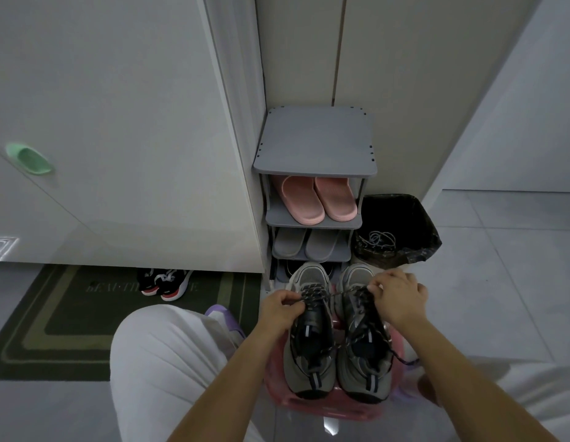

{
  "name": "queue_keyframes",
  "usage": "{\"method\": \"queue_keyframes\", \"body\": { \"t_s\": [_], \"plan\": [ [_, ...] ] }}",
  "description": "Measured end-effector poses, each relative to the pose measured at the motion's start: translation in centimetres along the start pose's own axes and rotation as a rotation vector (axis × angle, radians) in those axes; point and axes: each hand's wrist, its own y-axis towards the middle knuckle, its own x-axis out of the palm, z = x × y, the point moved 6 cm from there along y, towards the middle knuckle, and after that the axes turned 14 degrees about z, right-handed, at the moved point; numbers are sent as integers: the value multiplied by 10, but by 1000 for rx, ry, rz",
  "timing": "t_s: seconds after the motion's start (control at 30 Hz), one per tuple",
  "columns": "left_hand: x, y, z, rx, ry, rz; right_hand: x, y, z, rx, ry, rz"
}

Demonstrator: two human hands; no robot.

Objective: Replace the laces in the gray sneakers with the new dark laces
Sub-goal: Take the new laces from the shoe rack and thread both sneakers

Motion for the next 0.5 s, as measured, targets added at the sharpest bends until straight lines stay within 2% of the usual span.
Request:
{"method": "queue_keyframes", "body": {
  "t_s": [0.5],
  "plan": [
    [0, 0, 8, 108, 120, -44, -7, 0, 5, 117, 111, 127]
  ]
}}
